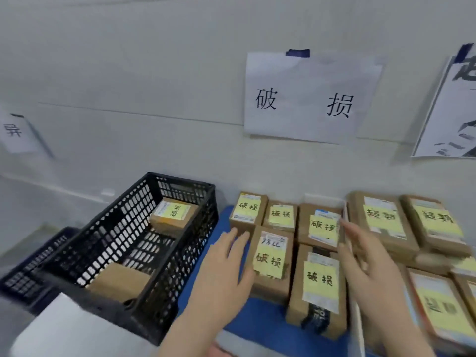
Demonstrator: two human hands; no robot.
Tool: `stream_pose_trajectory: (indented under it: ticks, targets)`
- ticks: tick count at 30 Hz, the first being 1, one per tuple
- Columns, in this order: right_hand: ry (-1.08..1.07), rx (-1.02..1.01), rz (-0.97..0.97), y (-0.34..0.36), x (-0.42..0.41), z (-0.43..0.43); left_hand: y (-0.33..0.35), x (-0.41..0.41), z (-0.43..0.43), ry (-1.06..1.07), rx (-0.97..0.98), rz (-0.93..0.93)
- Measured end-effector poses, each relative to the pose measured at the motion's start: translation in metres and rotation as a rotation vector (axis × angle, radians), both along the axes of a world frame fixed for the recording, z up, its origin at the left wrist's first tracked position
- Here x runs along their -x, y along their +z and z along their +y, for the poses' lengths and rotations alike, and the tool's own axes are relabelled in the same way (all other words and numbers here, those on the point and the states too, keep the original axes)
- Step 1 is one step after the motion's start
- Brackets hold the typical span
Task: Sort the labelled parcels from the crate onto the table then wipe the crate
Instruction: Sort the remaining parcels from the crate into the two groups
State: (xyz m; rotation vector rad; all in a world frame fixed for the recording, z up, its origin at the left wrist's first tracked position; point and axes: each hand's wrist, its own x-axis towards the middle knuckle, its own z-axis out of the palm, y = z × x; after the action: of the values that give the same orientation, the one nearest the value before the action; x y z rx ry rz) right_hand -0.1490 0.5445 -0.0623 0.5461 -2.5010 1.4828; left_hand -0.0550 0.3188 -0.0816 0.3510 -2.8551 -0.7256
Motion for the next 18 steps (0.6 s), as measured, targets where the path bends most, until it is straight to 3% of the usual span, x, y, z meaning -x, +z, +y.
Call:
stream_pose_trajectory:
  ticks: [3, 7, 18]
  targets:
    - [0.088, -0.025, -0.096, -0.035, -0.057, -0.077, -0.035, -0.078, -0.067, 0.162, -0.036, -0.103]
    - [0.303, -0.157, -0.186, -0.067, -0.101, -0.152, -0.061, -0.137, -0.125, 0.217, -0.085, -0.188]
    - [0.368, -0.218, -0.257, -0.08, -0.091, -0.227, -0.062, -0.123, -0.204, 0.343, -0.256, -0.123]
